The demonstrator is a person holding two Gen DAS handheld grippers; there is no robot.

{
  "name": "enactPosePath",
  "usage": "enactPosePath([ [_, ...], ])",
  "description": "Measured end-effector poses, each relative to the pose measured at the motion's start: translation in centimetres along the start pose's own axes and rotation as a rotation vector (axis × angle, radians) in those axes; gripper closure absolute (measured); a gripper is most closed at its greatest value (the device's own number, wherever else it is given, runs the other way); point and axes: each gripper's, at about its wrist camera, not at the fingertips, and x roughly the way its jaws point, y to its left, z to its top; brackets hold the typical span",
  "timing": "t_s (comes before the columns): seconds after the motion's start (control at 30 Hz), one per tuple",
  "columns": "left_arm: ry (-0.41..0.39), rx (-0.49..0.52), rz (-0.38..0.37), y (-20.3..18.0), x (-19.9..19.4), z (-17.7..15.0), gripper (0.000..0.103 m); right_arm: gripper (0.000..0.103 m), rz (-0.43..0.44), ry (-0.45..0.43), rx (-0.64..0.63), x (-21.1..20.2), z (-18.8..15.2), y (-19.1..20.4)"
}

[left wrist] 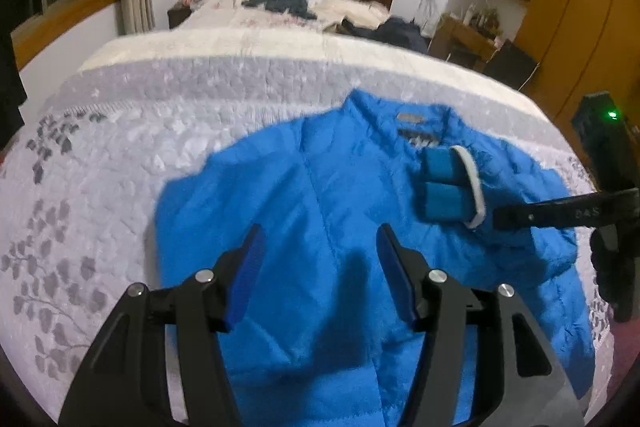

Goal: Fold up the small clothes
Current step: 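Grasp the folded sleeve cuff with the right tool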

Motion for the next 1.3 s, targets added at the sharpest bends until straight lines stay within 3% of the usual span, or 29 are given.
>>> enactPosePath([
  [0.2, 0.047, 0.005, 0.028, 0.5, 2.4, -0.6, 0.046, 0.061, -0.035, -0.003, -0.003, -0.6, -0.2, -0.7],
  [0.27, 0.048, -0.001, 0.022, 0.7, 2.4, -0.7, 0.046, 0.049, -0.089, -0.05, -0.027, -2.3, -0.3, -0.2],
  [0.37, 0.048, -0.026, 0.006, 1.0, 1.7, -0.7, 0.045, 0.041, -0.151, -0.112, -0.083, -4.2, -0.1, 1.1],
  [0.47, 0.051, -0.047, 0.011, 0.8, 1.0, -0.6, 0.042, 0.041, -0.17, -0.112, -0.158, -4.3, 0.2, 3.5],
  [0.7, 0.057, -0.05, 0.048, 0.3, 1.0, -0.9, 0.039, 0.041, -0.221, -0.025, -0.291, 0.6, 1.1, 8.9],
  [1.03, 0.056, -0.043, 0.051, 0.7, 2.2, -1.3, 0.039, 0.04, -0.446, 0.021, -0.351, 5.0, 1.8, 8.2],
  [1.1, 0.057, -0.036, 0.057, 0.5, 2.3, -1.3, 0.039, 0.044, -0.474, 0.014, -0.358, 5.4, 1.7, 7.9],
  [1.17, 0.059, -0.031, 0.065, 0.4, 2.4, -1.4, 0.038, 0.065, -0.514, -0.003, -0.353, 5.1, 1.8, 7.5],
  [1.3, 0.063, -0.029, 0.066, 0.5, 2.6, -1.5, 0.038, 0.074, -0.4, -0.037, -0.264, 2.7, 2.1, 5.7],
])
